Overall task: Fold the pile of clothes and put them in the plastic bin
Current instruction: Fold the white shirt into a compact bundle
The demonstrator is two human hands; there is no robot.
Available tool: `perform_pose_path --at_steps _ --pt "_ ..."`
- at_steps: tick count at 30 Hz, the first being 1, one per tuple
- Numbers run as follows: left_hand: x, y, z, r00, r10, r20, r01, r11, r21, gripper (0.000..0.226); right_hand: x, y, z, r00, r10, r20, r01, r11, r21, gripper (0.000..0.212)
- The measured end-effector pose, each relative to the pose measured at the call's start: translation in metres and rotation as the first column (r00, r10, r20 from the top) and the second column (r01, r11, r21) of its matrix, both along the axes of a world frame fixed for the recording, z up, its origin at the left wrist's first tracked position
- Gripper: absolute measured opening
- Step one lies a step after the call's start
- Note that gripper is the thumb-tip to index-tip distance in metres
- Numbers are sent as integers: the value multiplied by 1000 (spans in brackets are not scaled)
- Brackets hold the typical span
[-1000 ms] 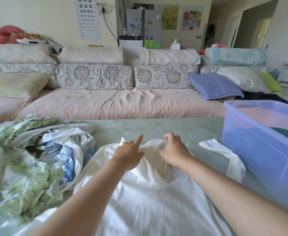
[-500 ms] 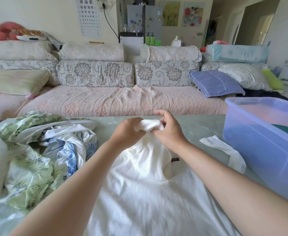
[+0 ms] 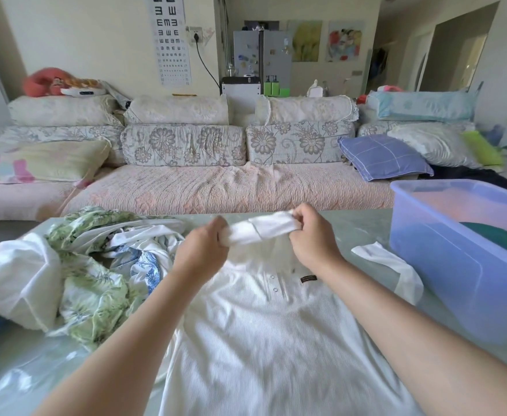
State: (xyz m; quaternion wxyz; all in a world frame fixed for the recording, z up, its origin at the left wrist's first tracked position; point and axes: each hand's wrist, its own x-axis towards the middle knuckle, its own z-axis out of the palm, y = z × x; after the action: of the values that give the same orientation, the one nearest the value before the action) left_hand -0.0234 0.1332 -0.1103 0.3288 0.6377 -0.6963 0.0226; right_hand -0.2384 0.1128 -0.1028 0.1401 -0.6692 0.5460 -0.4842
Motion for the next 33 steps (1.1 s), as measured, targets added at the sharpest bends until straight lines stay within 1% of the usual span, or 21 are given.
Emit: perform_pose_path --at_steps 1,2,3,4,5,6,7,8,9,10,11,12,14,16,18,20,22,24,26,29,33 --pt "1 2 5 997 -5 -79 -6 991 -135 21 -1 3 4 999 48 -14 -49 994 -102 22" --pt "4 4 8 993 -44 -111 21 979 -202 25 -2 6 6 994 99 -55 -106 986 -129 26" --pt "7 7 8 993 -85 -81 70 982 -175 25 -4 9 4 982 148 -115 -159 983 -91 28" --pt "11 8 5 990 -141 -3 141 988 -57 25 -7 11 0 958 196 -212 -197 980 14 27" --pt "13 11 -1 974 -213 73 200 968 152 26 -11 12 -6 904 273 -328 -221 957 187 25" --pt "17 13 -10 947 -303 103 236 878 417 29 -15 14 -13 818 387 -426 -215 892 397 23" --pt "19 17 -17 914 -394 96 246 727 641 33 -21 16 -19 714 520 -469 -162 774 611 21" --pt "22 19 -23 888 -456 67 235 573 786 36 -26 19 -24 628 636 -448 -72 621 781 22" --pt "24 22 -27 876 -482 30 229 470 853 37 -30 22 -26 580 704 -409 14 493 870 25" --pt "26 23 -30 883 -469 6 235 454 860 34 -34 24 -25 564 723 -398 67 441 895 28" --pt "26 22 -31 904 -427 -2 243 512 824 28 -35 24 -25 579 696 -424 86 466 881 29" --pt "27 20 -32 934 -357 8 227 610 759 23 -36 22 -25 619 630 -468 85 539 838 30" --pt "26 13 -36 978 -203 45 137 792 595 26 -34 16 -29 714 437 -547 84 721 687 29" --pt "21 8 -41 982 -170 83 109 868 485 29 -32 12 -39 764 296 -573 79 839 539 23" --pt "12 8 -47 955 -279 100 196 847 494 33 -30 13 -46 737 377 -561 -8 835 550 31" --pt "3 12 -51 927 -370 59 269 767 583 41 -26 16 -49 611 549 -570 -94 766 636 47" --pt "-3 13 -59 884 -444 147 263 732 628 50 -25 18 -50 510 604 -612 -116 754 647 45" --pt "-6 13 -64 864 -458 207 262 762 593 43 -23 18 -54 477 583 -657 -112 782 613 40" --pt "-7 12 -63 891 -405 204 267 833 485 23 -20 19 -55 458 560 -690 -115 807 579 32" --pt "-9 9 -55 933 -337 127 298 920 253 11 -15 18 -56 499 468 -729 -167 878 450 15" --pt "-6 3 -51 954 -280 -108 270 958 -100 8 -19 12 -52 695 358 -623 -174 925 338 14"
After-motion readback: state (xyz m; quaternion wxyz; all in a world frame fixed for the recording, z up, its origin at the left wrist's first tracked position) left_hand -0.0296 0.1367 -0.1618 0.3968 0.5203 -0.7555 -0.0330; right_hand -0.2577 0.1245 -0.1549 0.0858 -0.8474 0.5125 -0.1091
